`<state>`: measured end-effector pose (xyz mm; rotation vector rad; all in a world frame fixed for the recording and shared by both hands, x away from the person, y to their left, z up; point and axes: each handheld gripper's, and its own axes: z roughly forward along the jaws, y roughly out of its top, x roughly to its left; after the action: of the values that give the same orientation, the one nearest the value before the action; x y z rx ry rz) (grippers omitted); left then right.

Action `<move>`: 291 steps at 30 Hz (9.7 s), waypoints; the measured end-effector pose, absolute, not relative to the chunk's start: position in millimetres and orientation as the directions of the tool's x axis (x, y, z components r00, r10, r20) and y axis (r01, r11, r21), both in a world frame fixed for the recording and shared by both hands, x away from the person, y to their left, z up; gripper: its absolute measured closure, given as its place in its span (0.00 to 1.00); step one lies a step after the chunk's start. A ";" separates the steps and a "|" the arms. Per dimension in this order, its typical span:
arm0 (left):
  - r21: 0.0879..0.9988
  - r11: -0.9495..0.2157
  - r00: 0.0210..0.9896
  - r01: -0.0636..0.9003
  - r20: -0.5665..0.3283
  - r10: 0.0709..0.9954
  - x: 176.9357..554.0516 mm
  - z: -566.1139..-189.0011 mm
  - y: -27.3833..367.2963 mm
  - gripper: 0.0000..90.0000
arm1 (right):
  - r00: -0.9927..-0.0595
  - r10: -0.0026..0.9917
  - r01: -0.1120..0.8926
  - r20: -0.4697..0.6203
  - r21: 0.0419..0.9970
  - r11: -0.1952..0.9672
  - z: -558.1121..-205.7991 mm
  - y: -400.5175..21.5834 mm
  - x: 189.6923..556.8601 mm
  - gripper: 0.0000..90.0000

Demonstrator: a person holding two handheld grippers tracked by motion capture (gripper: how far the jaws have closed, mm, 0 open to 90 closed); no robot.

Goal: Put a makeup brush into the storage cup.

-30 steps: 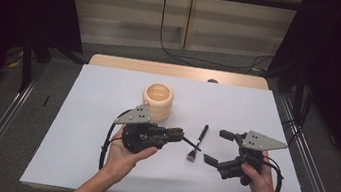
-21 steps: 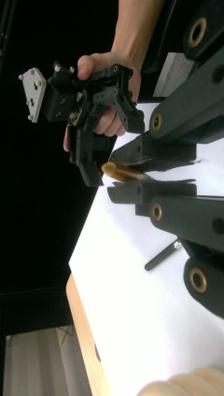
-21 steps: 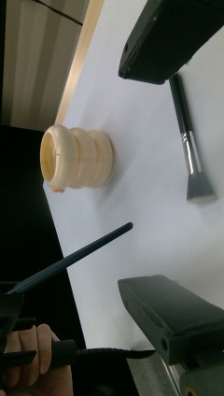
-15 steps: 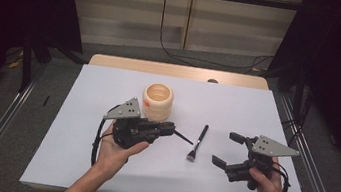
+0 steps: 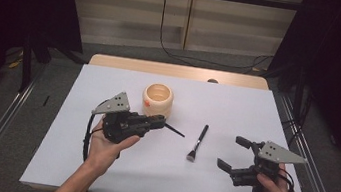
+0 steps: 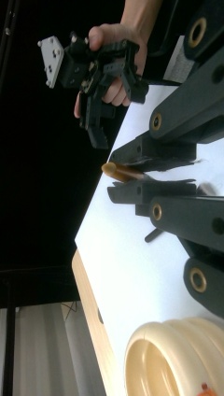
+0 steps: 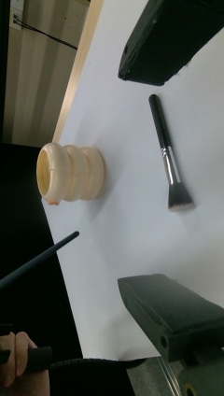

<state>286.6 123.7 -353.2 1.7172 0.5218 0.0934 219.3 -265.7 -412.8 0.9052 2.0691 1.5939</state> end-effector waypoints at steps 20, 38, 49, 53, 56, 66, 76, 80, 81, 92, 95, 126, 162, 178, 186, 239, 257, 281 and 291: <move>0.952 -0.081 0.855 0.295 -0.225 0.467 303.9 -346.4 147.6 0.93 | -0.653 0.749 0.272 0.107 0.957 0.100 -429.7 -285.9 197.6 0.00; 0.951 -0.088 0.829 0.297 -0.210 0.519 327.3 -335.7 161.6 0.93 | -0.632 0.769 0.268 0.097 0.958 0.100 -434.0 -284.8 197.2 0.00; 0.952 -0.084 0.809 0.294 -0.201 0.552 344.9 -321.5 161.4 0.93 | -0.625 0.774 0.267 0.103 0.960 0.088 -434.6 -286.0 197.5 0.00; 0.954 -0.092 0.806 0.285 -0.187 0.562 346.4 -317.4 157.8 0.93 | -0.622 0.775 0.269 0.111 0.960 0.079 -434.5 -286.7 197.1 0.00; 0.954 -0.097 0.803 0.285 -0.183 0.567 349.6 -316.1 154.2 0.93 | -0.621 0.776 0.268 0.110 0.960 0.078 -434.6 -286.6 197.4 0.00; 0.943 -0.109 0.765 0.314 -0.184 0.617 371.2 -320.8 153.5 0.93 | -0.618 0.779 0.266 0.108 0.961 0.078 -435.5 -286.6 198.0 0.00; 0.935 -0.129 0.750 0.330 -0.177 0.638 382.7 -328.1 148.8 0.93 | -0.619 0.778 0.263 0.106 0.962 0.078 -435.6 -286.6 197.9 0.00; 0.931 -0.146 0.742 0.336 -0.166 0.649 386.3 -330.9 147.9 0.93 | -0.619 0.778 0.264 0.106 0.961 0.078 -435.9 -286.6 198.1 0.00; 0.929 -0.149 0.741 0.338 -0.166 0.651 387.2 -331.7 147.7 0.93 | -0.619 0.778 0.263 0.107 0.962 0.077 -435.9 -286.4 198.1 0.00; 0.918 -0.179 0.734 0.355 -0.154 0.662 393.6 -340.1 144.0 0.93 | -0.619 0.779 0.261 0.102 0.962 0.081 -436.1 -286.4 198.0 0.00; 0.915 -0.186 0.735 0.358 -0.153 0.661 394.4 -342.1 142.8 0.93 | -0.618 0.779 0.262 0.105 0.962 0.078 -436.0 -287.0 197.9 0.00; 0.875 -0.244 0.713 0.418 -0.150 0.685 408.3 -370.0 135.7 0.93 | -0.619 0.777 0.263 0.110 0.962 0.073 -437.0 -286.8 198.0 0.00; 0.868 -0.245 0.709 0.432 -0.159 0.687 408.1 -390.2 128.4 0.74 | -0.619 0.776 0.269 0.116 0.961 0.070 -437.7 -286.1 198.0 0.00; 0.904 -0.195 0.690 0.379 -0.136 0.711 408.4 -398.5 135.5 0.20 | -0.619 0.776 0.271 0.121 0.960 0.067 -437.7 -286.0 199.0 0.00; 0.921 -0.160 0.693 0.354 -0.144 0.706 401.0 -396.9 140.9 0.05 | -0.617 0.778 0.271 0.123 0.961 0.062 -437.6 -286.2 198.9 0.00; 0.953 -0.128 0.667 0.274 -0.093 0.739 313.2 -401.0 173.3 0.02 | -0.612 0.782 0.274 0.120 0.959 0.067 -438.5 -286.6 199.7 0.00; 0.958 -0.118 0.667 0.261 -0.090 0.740 280.0 -409.9 190.2 0.02 | -0.596 0.793 0.284 0.122 0.957 0.066 -439.8 -286.4 201.7 0.00; 0.959 -0.084 0.653 0.269 -0.117 0.748 247.4 -433.4 211.9 0.01 | -0.587 0.798 0.276 0.138 0.960 0.037 -436.8 -292.3 196.1 0.00; 0.965 -0.092 0.670 0.247 -0.102 0.735 238.7 -429.1 210.2 0.01 | -0.582 0.809 0.247 0.081 0.966 0.081 -436.6 -289.1 199.3 0.00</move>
<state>238.7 210.2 -429.1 1.6569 0.8112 0.4940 199.3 -289.1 -436.6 1.0398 1.8799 1.5238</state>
